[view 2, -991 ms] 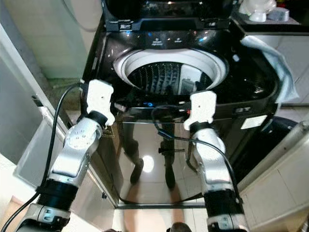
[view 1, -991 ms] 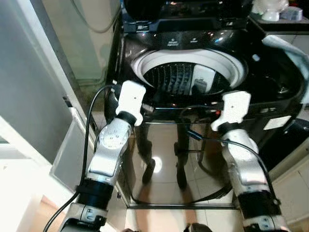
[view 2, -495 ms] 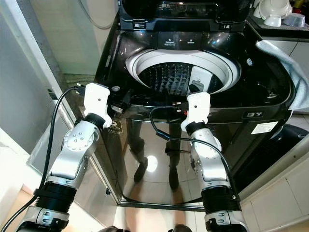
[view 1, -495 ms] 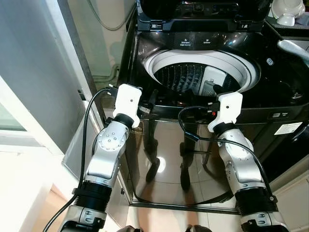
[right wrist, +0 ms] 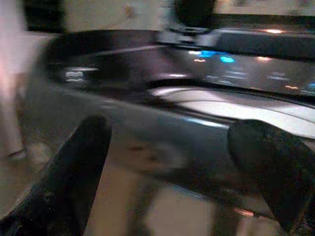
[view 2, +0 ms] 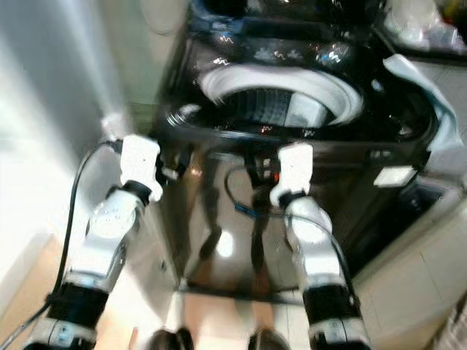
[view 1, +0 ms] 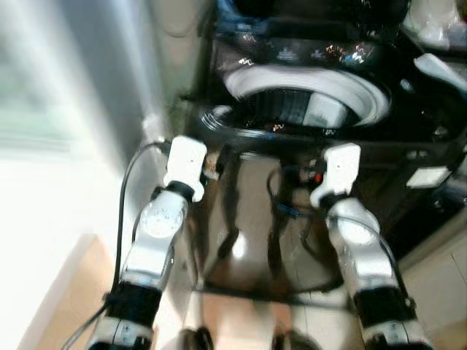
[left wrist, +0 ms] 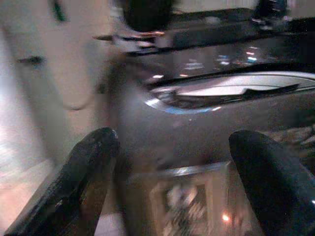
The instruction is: Clothes washing
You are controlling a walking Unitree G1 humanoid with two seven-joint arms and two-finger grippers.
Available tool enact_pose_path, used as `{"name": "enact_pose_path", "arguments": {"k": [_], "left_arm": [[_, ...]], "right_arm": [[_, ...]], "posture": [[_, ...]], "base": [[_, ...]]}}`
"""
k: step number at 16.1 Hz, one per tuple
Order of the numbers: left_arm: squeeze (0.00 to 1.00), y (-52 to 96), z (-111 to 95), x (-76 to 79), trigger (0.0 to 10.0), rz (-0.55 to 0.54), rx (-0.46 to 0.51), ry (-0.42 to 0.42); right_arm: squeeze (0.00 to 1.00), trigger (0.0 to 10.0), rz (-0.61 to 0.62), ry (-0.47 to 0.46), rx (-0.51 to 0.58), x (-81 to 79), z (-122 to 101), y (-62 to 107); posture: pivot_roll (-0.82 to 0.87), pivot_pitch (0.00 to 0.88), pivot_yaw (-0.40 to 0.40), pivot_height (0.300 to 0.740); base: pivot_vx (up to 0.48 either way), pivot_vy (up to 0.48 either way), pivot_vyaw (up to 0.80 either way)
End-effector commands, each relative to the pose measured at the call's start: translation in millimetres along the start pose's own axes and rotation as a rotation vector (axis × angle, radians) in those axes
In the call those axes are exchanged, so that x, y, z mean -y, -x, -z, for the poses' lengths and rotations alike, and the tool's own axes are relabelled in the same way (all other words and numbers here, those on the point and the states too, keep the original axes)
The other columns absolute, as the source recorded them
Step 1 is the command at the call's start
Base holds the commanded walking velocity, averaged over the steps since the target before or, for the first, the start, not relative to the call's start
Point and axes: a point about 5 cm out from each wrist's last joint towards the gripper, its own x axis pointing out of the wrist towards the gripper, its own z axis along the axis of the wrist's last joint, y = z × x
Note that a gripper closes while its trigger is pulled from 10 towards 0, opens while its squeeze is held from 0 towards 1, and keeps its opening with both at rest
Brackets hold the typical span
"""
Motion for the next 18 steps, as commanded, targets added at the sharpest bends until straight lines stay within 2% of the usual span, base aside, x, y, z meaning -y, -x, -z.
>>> {"name": "enact_pose_path", "arguments": {"k": [1, 4, 7, 10, 11, 12, 13, 14, 15, 16, 17, 18], "left_arm": [[0.0, 1.4, 2.9, -2.3, 10.0, -0.016, -0.011, 0.002], [0.0, 0.6, 2.3, -2.1, 10.0, -0.009, -0.004, -0.004], [0.0, -1.8, 2.9, -1.8, 10.0, 0.024, -0.003, -0.048], [0.0, 0.7, 9.3, -1.5, 10.0, 0.063, -0.024, -0.056], [0.0, 7.2, 25.6, -11.4, 10.0, 0.042, -0.103, -0.083], [0.0, 15.0, 35.9, -25.2, 10.0, -0.006, -0.148, -0.072], [0.0, 15.0, 35.9, -25.2, 10.0, -0.006, -0.148, -0.072], [0.0, 34.2, 54.1, -50.2, 10.0, -0.122, -0.231, 0.034], [0.0, 44.6, 60.9, -58.2, 10.0, -0.162, -0.256, 0.07], [0.0, 57.5, 64.0, -61.5, 10.0, -0.185, -0.254, 0.097], [0.0, 58.2, 56.8, -53.1, 10.0, -0.132, -0.2, 0.067], [0.0, 57.7, 54.9, -50.7, 10.0, -0.117, -0.187, 0.057]], "right_arm": [[0.0, 10.0, -0.022, -0.003, -0.003, -3.7, -0.9, -3.1], [0.0, 10.0, -0.035, 0.008, -0.007, -4.3, -0.3, -4.1], [0.0, 10.0, -0.028, 0.02, -0.019, -3.7, 3.4, -2.7], [0.0, 10.0, -0.009, 0.047, -0.026, -0.3, 6.6, -0.1], [0.0, 10.0, 0.032, 0.063, -0.016, 5.9, 6.8, 2.2], [0.0, 10.0, 0.054, 0.071, -0.009, 10.2, 6.8, 4.4], [0.0, 10.0, 0.054, 0.071, -0.009, 10.2, 6.8, 4.4], [0.0, 10.0, 0.117, 0.073, -0.013, 22.3, 8.9, 11.5], [0.0, 10.0, 0.145, 0.074, -0.018, 28.2, 10.6, 16.0], [0.0, 10.0, 0.168, 0.078, -0.027, 35.6, 13.6, 24.2], [0.0, 10.0, 0.175, 0.08, -0.035, 38.9, 16.2, 30.1], [0.0, 10.0, 0.178, 0.081, -0.036, 39.6, 16.8, 31.1]], "posture": [[-0.17, 0.0, 0.018, 0.74], [-0.17, 0.0, 0.017, 0.74], [-0.18, 0.0, 0.024, 0.74], [-0.18, 0.0, 0.025, 0.74], [-0.18, 0.0, 0.028, 0.74], [-0.18, 0.0, 0.029, 0.74], [-0.18, 0.0, 0.029, 0.74], [-0.18, 0.0, 0.026, 0.74], [-0.18, 0.0, 0.026, 0.74], [-0.16, 0.0, 0.017, 0.74], [-0.15, 0.0, 0.01, 0.74], [-0.15, 0.0, 0.01, 0.74]], "base": [[-0.277, 0.0, 0.0], [-0.28, 0.0, 0.0], [-0.092, 0.0, 0.0], [0.0, 0.0, -0.54], [0.0, 0.0, -0.59], [0.0, 0.0, -0.6], [0.0, 0.0, -0.6], [0.0, 0.0, -0.61], [0.0, 0.0, -0.61], [0.0, 0.0, -0.6], [0.0, 0.0, -0.59], [0.0, 0.0, -0.6]]}}
